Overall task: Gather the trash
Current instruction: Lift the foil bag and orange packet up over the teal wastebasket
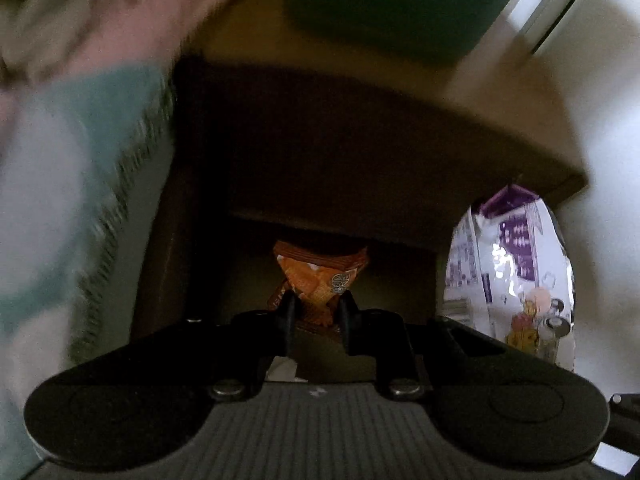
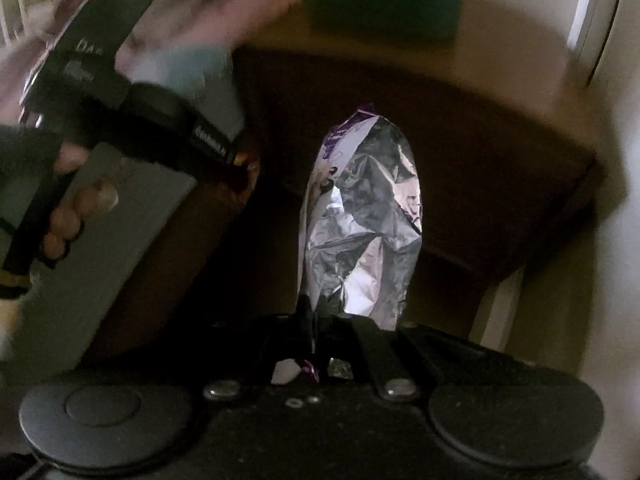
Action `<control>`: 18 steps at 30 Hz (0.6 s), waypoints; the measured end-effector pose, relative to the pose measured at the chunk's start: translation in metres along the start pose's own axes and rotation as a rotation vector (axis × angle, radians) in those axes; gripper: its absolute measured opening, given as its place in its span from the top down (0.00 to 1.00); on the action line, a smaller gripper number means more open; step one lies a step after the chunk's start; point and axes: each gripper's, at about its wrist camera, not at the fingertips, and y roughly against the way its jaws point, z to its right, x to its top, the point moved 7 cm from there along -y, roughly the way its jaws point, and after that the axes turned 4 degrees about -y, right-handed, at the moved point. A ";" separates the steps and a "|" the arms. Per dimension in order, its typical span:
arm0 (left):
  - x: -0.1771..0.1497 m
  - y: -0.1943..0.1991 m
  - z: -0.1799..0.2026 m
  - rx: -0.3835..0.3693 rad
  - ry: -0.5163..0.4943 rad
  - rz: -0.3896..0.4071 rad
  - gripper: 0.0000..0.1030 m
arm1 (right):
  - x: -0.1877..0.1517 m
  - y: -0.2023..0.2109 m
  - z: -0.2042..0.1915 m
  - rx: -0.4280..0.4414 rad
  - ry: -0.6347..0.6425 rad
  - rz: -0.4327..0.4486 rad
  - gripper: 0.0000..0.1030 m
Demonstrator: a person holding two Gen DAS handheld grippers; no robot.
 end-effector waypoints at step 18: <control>0.127 0.197 0.030 -0.011 -0.068 0.183 0.79 | 0.136 0.161 -0.037 0.011 0.044 0.248 1.00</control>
